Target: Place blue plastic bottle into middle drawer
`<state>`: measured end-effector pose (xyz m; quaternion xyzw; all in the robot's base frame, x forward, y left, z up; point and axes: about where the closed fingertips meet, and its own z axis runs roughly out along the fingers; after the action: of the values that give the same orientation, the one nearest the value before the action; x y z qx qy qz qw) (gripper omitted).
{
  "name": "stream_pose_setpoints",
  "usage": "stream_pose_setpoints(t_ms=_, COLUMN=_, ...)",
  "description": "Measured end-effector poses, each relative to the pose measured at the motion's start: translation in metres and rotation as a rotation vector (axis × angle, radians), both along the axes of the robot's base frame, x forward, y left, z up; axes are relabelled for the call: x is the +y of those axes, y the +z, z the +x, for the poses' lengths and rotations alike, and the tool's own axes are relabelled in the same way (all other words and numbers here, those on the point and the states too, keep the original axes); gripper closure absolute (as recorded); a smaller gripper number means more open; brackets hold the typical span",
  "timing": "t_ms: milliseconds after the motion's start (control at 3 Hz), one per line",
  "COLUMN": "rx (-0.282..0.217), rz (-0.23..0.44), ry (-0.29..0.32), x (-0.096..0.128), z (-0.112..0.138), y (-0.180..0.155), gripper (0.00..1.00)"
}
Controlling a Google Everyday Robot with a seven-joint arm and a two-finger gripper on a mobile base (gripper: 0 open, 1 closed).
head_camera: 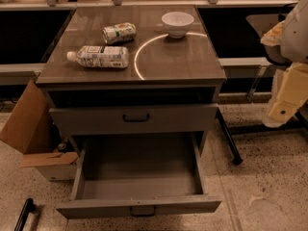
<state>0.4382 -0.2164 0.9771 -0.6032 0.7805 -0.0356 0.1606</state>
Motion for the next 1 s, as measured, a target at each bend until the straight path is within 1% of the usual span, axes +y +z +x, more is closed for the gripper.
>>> stream_pose_setpoints(t_ms=333, rx=0.0, rz=0.0, ry=0.0, x=0.0, z=0.0, y=0.0, gripper=0.0)
stream_pose_setpoints(t_ms=667, rx=-0.031, rz=0.072, ry=0.031, x=0.022, z=0.04, y=-0.004, gripper=0.0)
stream_pose_setpoints(t_ms=1000, rx=-0.059, rz=0.157, ry=0.077, x=0.062, z=0.096, y=-0.007, gripper=0.0)
